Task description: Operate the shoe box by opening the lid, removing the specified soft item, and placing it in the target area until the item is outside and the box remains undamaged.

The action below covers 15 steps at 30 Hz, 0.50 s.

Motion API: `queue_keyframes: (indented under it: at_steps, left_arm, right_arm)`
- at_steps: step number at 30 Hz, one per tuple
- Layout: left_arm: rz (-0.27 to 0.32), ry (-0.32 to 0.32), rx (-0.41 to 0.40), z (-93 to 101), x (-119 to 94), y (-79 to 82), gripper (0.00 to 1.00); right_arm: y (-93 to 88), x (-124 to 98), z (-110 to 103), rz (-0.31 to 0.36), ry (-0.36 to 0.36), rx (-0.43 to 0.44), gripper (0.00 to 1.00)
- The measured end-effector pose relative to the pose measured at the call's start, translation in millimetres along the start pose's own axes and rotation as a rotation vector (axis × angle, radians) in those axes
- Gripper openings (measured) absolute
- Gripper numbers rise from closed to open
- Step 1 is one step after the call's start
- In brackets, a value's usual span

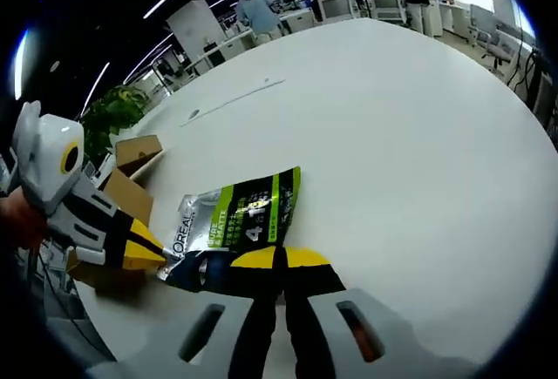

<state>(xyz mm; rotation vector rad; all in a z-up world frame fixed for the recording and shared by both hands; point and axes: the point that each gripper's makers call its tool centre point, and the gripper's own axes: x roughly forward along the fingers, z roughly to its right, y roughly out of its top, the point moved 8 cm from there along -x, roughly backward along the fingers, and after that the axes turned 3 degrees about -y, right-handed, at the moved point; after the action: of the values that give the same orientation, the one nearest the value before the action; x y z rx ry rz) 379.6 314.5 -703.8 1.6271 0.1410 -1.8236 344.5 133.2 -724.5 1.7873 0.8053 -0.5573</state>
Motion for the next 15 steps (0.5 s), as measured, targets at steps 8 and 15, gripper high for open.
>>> queue_keyframes:
  at_steps: [8, 15]
  left_arm:
    - [0.025, 0.024, -0.025, -2.1, -7.6, 0.0, 0.06]
    - [0.07, 0.027, -0.034, 3.3, -16.3, -0.6, 0.14]
  right_arm:
    - [-4.9, -2.6, 0.5, -0.011, -0.001, -0.003, 0.02]
    - [-3.9, -8.3, 4.8, -0.003, -0.018, -0.015, 0.05]
